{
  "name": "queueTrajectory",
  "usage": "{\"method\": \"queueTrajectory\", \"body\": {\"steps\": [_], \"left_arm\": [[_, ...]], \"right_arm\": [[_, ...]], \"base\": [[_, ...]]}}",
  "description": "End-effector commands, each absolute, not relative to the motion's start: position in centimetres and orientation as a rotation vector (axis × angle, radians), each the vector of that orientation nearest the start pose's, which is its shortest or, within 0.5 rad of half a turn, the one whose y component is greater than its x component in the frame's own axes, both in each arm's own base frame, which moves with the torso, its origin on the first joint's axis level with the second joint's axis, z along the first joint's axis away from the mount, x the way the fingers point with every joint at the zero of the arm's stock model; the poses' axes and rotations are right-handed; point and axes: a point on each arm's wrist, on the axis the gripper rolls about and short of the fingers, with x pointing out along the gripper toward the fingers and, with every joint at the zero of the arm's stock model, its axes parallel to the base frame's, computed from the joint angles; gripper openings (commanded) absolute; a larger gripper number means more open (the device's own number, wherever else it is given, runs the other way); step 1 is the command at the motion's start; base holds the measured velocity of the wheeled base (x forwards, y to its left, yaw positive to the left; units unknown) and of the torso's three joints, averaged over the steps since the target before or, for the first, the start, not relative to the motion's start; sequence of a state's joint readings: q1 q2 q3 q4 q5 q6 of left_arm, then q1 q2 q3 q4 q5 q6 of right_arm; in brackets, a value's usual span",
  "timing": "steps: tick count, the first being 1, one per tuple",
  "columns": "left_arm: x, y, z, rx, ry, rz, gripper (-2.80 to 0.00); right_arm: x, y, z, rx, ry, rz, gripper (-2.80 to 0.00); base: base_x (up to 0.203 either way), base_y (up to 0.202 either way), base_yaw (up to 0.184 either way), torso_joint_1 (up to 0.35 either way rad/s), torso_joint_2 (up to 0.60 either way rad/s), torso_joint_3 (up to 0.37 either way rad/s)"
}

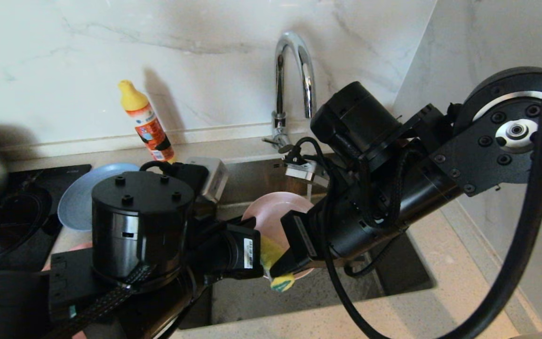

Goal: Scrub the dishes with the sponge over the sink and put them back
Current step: Wipe the bowl

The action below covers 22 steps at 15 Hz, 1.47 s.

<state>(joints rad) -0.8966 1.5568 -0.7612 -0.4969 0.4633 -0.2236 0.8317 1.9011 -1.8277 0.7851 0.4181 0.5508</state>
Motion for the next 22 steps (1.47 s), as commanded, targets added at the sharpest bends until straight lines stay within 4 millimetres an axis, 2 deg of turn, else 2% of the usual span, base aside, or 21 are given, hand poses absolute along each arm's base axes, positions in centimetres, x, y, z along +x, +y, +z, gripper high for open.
{"method": "queueTrajectory", "body": {"steps": [1,5,12,16,18,22], "left_arm": [[17.4,-20.2,19.8,-0.033,0.28,-0.398,-2.8],[17.3,-20.1,19.2,-0.022,0.298,-0.397,-2.8],[17.3,-20.0,19.3,-0.024,0.295,-0.394,-2.8],[17.6,-20.0,19.5,-0.03,0.289,-0.385,-2.8],[18.0,-19.8,19.5,-0.032,0.289,-0.37,-2.8],[20.0,-19.9,19.5,-0.037,0.296,-0.323,-2.8]], "right_arm": [[22.8,26.0,27.4,0.271,1.168,0.883,-2.8],[23.3,23.9,29.4,0.319,1.092,0.868,-2.8],[23.6,20.6,31.0,0.369,1.041,0.809,-2.8],[22.0,18.9,31.5,0.371,1.049,0.793,-2.8],[21.1,17.3,32.1,0.383,1.028,0.78,-2.8],[19.9,14.1,33.7,0.42,0.971,0.728,-2.8]], "base": [[0.0,0.0,0.0,0.0,0.0,0.0],[0.0,0.0,0.0,0.0,0.0,0.0],[0.0,0.0,0.0,0.0,0.0,0.0],[0.0,0.0,0.0,0.0,0.0,0.0],[0.0,0.0,0.0,0.0,0.0,0.0],[0.0,0.0,0.0,0.0,0.0,0.0]]}}
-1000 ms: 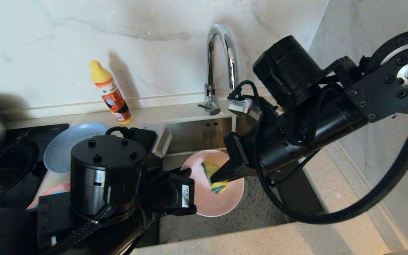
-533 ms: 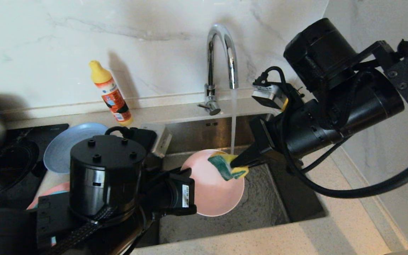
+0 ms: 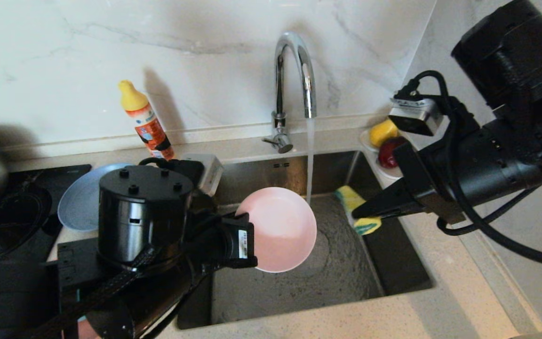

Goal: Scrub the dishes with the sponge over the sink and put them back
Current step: Wipe the bowl, then rinse the bowl

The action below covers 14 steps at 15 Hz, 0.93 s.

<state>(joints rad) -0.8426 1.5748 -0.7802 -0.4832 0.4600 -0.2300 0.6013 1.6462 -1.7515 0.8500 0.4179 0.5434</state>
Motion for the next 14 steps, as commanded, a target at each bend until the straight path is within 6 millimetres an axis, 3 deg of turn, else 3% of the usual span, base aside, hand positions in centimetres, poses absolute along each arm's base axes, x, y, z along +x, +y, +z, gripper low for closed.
{"method": "queueTrajectory", "body": {"steps": [1,4,9,14], "left_arm": [[21.0,-20.1,19.1,-0.032,0.31,-0.301,-2.8],[23.8,-21.0,18.7,-0.048,0.36,-0.256,-2.8],[29.0,-22.2,19.0,-0.158,0.441,-0.193,-2.8],[32.0,-23.5,17.8,-0.232,0.546,-0.227,-2.8]], "right_arm": [[19.4,13.3,34.2,0.429,0.952,0.72,-2.8],[17.7,10.9,34.9,0.459,0.933,0.688,-2.8],[16.3,8.3,34.2,0.512,0.95,0.652,-2.8],[14.9,7.4,33.8,0.528,0.956,0.661,-2.8]], "base": [[0.0,0.0,0.0,0.0,0.0,0.0],[0.0,0.0,0.0,0.0,0.0,0.0],[0.0,0.0,0.0,0.0,0.0,0.0],[0.0,0.0,0.0,0.0,0.0,0.0]]}}
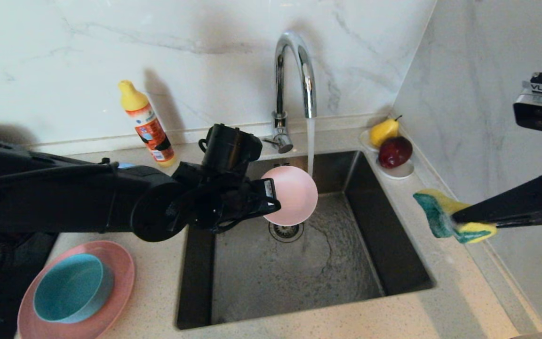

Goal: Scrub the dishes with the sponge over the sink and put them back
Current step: Rinse the bowl

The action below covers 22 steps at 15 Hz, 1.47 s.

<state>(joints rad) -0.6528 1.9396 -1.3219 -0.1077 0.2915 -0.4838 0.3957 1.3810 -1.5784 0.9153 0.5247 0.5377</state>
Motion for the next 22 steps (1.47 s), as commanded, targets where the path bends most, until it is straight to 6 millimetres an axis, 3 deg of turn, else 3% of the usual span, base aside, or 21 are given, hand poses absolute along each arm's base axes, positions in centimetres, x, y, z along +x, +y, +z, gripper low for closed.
{"method": "queueTrajectory", "body": {"steps": [1,12,17,22], "left_arm": [[32.5,-23.8,17.6,-0.232,0.554,-0.227,-2.8],[35.6,-25.8,15.9,-0.256,0.553,-0.22,-2.8],[34.8,-25.2,16.1,-0.263,0.57,-0.207,-2.8],[32.4,-22.4,17.6,-0.15,0.518,-0.106,-2.8]], "right_arm": [[14.7,7.3,33.7,0.528,0.956,0.66,-2.8],[13.9,6.9,33.0,0.529,0.974,0.649,-2.8],[14.1,6.9,32.6,0.517,0.97,0.652,-2.8],[14.0,6.9,32.7,0.518,0.968,0.655,-2.8]], "base": [[0.0,0.0,0.0,0.0,0.0,0.0],[0.0,0.0,0.0,0.0,0.0,0.0],[0.0,0.0,0.0,0.0,0.0,0.0],[0.0,0.0,0.0,0.0,0.0,0.0]]}}
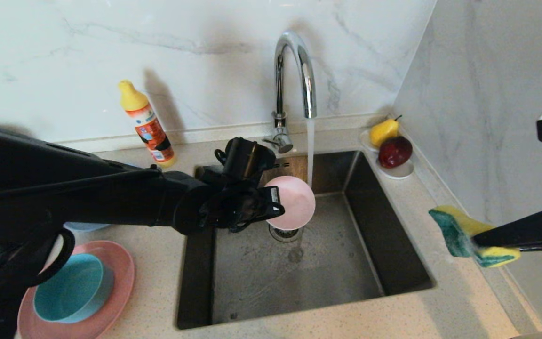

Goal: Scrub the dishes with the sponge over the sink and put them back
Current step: Rinse the bowl

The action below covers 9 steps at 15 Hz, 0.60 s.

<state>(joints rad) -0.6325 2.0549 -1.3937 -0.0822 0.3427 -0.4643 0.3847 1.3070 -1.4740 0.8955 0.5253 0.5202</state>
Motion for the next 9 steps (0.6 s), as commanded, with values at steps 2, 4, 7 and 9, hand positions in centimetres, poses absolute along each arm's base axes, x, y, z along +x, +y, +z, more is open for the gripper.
{"method": "queueTrajectory", "body": {"steps": [2,4,7,9], "left_arm": [[31.7,-21.1,18.2,-0.076,0.469,-0.012,-2.8],[30.9,-19.9,18.7,-0.028,0.42,0.008,-2.8],[30.7,-18.7,18.3,0.039,0.299,0.064,-2.8],[30.6,-18.1,17.6,0.103,0.221,0.092,-2.8]], "right_arm": [[14.0,6.9,32.6,0.52,0.973,0.663,-2.8],[14.1,7.0,32.4,0.52,0.983,0.659,-2.8],[14.5,7.1,31.4,0.518,0.994,0.655,-2.8],[15.0,7.3,31.2,0.518,0.985,0.659,-2.8]], "base": [[0.0,0.0,0.0,0.0,0.0,0.0],[0.0,0.0,0.0,0.0,0.0,0.0],[0.0,0.0,0.0,0.0,0.0,0.0],[0.0,0.0,0.0,0.0,0.0,0.0]]}}
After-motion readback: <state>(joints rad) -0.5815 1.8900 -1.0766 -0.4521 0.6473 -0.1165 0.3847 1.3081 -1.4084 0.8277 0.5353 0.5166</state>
